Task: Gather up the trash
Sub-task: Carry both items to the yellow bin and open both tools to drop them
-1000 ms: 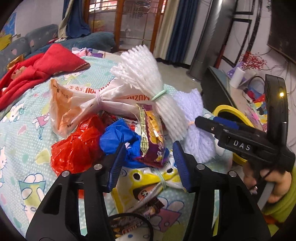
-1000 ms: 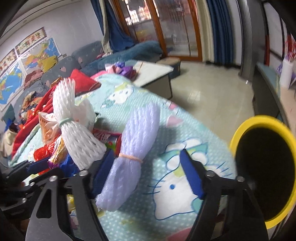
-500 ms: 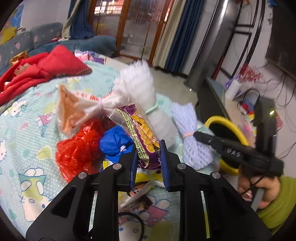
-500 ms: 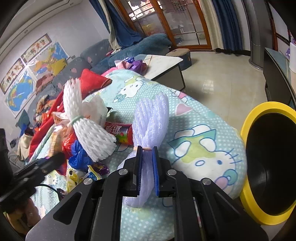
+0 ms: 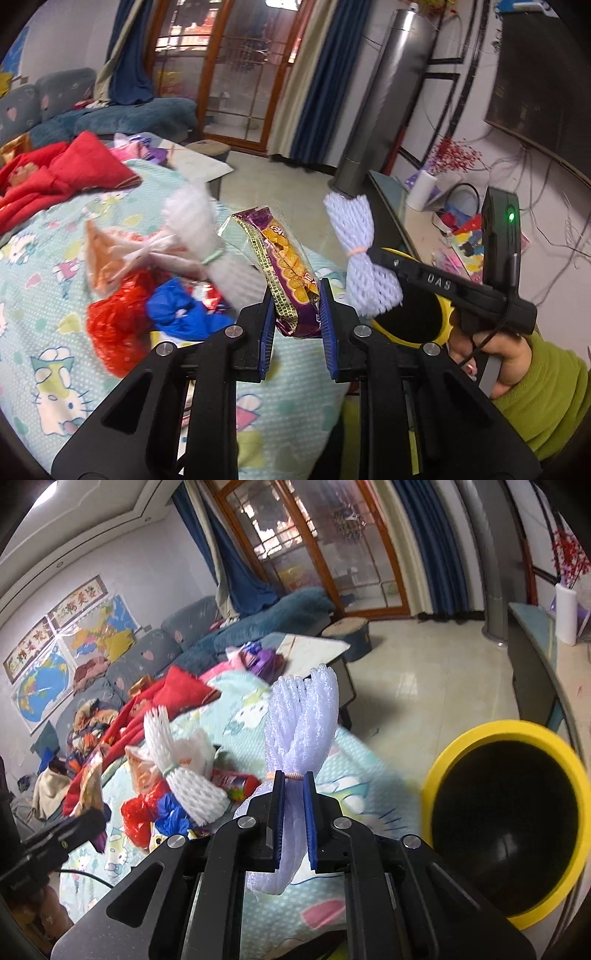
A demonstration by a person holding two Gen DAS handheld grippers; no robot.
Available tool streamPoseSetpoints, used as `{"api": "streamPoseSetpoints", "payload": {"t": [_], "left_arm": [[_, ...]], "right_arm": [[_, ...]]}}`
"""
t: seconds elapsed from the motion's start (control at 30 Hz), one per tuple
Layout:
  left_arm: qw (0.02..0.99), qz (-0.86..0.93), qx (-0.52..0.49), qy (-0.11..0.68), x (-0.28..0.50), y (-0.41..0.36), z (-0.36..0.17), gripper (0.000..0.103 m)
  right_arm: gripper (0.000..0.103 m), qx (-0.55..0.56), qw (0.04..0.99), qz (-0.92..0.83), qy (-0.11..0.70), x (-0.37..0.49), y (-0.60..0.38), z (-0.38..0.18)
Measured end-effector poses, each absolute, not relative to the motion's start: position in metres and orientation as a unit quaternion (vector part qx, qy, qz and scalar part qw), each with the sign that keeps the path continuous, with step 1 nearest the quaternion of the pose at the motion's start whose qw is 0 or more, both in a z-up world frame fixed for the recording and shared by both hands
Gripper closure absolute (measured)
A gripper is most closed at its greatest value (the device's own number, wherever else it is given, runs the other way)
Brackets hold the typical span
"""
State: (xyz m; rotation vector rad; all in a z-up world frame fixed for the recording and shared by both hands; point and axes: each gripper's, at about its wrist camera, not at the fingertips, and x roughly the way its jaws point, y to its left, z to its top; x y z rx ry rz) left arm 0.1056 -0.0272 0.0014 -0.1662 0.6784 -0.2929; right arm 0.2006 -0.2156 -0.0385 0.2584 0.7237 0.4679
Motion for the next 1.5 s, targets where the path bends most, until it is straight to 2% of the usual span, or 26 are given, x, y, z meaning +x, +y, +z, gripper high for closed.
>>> {"api": "streamPoseSetpoints", "payload": {"t": [0.47, 1.03, 1.5], "left_arm": [[0.912, -0.217, -0.046, 0.344, 0.125, -0.098, -0.005, 0.087], [0.878, -0.314, -0.026, 0.359, 0.137, -0.184, -0.018, 0.087], [0.853, -0.335, -0.027, 0.398, 0.174, -0.230, -0.064, 0.087]], "right_arm": [[0.093, 0.168, 0.919, 0.141, 0.329, 0.192, -0.296, -0.024], [0.093, 0.217, 0.912, 0.063, 0.343, 0.196, -0.377, -0.044], [0.093, 0.215, 0.902, 0.030, 0.374, 0.201, -0.409, -0.069]]}}
